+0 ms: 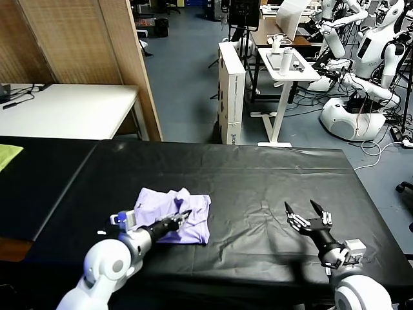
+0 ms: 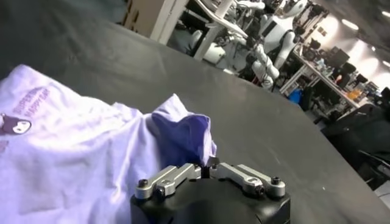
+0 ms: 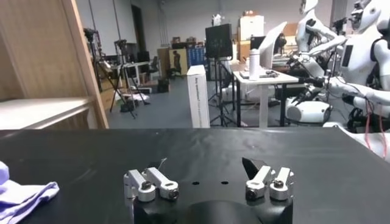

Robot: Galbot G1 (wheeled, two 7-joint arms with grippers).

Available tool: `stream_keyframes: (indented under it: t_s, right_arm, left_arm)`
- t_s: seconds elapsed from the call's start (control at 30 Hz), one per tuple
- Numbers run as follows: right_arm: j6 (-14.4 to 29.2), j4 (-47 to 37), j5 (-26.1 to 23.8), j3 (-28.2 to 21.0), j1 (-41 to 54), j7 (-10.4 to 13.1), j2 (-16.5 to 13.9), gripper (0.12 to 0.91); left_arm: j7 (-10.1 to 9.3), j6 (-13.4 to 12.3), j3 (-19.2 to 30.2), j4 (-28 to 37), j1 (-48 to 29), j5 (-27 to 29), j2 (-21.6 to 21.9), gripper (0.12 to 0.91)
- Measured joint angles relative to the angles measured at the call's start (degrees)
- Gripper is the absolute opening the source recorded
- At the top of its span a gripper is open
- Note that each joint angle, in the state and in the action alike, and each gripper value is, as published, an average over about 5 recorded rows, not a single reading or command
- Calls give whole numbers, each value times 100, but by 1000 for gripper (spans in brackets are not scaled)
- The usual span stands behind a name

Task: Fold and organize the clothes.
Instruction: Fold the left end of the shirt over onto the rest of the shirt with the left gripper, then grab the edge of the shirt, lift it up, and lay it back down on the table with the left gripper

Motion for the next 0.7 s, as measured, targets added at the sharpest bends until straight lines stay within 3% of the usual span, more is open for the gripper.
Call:
stream_keyframes:
  t_s: [0.13, 0.23, 0.5, 0.7]
  right_arm:
    - [-41, -13, -14, -213, 182, -21, -124, 907]
    - [-105, 29, -10, -426, 325, -31, -252, 907]
    - [-333, 213, -89, -1590, 903, -18, -661, 907]
    - [-372, 61, -556, -2853, 1627, -19, -632, 907]
  left_arm:
    - [-9, 0, -118, -244, 83, 24, -132, 749]
    - [-6, 0, -274, -444, 82, 10, -139, 872]
    - [7, 0, -946, -570, 4, 37, 215, 907]
    - [8, 0, -1289, -573, 180, 316, 306, 907]
